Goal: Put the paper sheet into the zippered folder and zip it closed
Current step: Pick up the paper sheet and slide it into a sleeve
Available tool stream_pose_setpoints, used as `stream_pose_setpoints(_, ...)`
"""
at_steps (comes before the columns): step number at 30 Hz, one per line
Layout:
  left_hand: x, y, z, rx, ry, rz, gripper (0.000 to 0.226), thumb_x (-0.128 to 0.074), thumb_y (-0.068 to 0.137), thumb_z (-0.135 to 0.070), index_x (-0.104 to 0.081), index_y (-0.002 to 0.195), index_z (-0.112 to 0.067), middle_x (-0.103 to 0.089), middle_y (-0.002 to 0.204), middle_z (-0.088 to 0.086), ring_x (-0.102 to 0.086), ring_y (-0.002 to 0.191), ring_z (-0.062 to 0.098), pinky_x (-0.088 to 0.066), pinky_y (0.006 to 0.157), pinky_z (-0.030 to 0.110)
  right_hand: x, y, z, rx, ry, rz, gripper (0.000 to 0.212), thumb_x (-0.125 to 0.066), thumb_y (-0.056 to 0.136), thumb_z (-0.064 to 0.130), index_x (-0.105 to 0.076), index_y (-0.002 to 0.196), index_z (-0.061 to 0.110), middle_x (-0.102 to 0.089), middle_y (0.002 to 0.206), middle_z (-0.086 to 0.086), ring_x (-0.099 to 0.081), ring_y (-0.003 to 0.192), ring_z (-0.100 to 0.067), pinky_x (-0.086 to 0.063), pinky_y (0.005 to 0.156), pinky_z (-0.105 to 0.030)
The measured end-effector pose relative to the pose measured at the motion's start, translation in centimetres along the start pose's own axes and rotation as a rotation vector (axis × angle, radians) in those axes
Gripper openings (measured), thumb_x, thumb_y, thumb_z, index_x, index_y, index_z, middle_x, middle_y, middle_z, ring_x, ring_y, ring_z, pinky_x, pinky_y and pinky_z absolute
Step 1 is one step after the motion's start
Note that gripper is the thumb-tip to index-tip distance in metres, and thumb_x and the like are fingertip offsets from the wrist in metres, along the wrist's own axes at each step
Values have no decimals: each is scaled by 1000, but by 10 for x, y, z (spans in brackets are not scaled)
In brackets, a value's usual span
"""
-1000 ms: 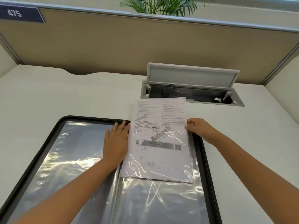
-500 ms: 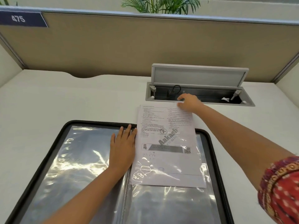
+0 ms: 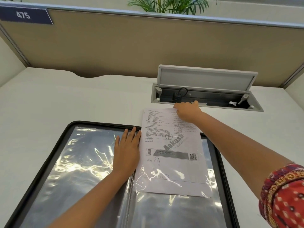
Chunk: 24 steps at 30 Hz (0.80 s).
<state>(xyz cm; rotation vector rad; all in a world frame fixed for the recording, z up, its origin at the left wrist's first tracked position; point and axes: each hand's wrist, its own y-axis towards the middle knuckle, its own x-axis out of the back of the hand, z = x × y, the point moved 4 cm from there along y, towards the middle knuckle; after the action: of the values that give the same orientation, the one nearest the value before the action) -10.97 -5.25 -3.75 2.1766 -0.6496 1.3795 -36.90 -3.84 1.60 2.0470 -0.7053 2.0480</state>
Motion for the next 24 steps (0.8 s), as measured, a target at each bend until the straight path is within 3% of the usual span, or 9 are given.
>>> stream_pose_setpoints(6, 2, -2, 2, 43, -120, -43, 51, -34, 95, -13, -20, 144, -15, -36, 148, 5, -20, 141, 23, -9, 116, 46, -10, -12, -2, 78, 76, 22, 33, -27, 95, 8, -48, 114, 23, -60, 93, 1, -55, 96, -25, -12, 108, -49)
stream_pose_setpoints(14, 3, -2, 2, 24, -109, -66, 52, -36, 93, -9, -23, 143, -15, -37, 147, 6, -21, 141, 24, -11, 115, 47, -22, -36, -12, 149, 155, 144, 32, -19, 97, 16, -46, 102, 32, -60, 99, 5, -51, 88, -21, -19, 94, -40)
stream_pose_setpoints(24, 6, -3, 0, 19, -111, -87, 55, -37, 90, -3, -23, 143, -15, -38, 146, 6, -21, 141, 24, -12, 115, 47, -15, -74, -9, 271, 187, 272, 24, -35, 98, 23, -52, 114, 24, -60, 119, -1, -49, 95, -18, -32, 86, -33)
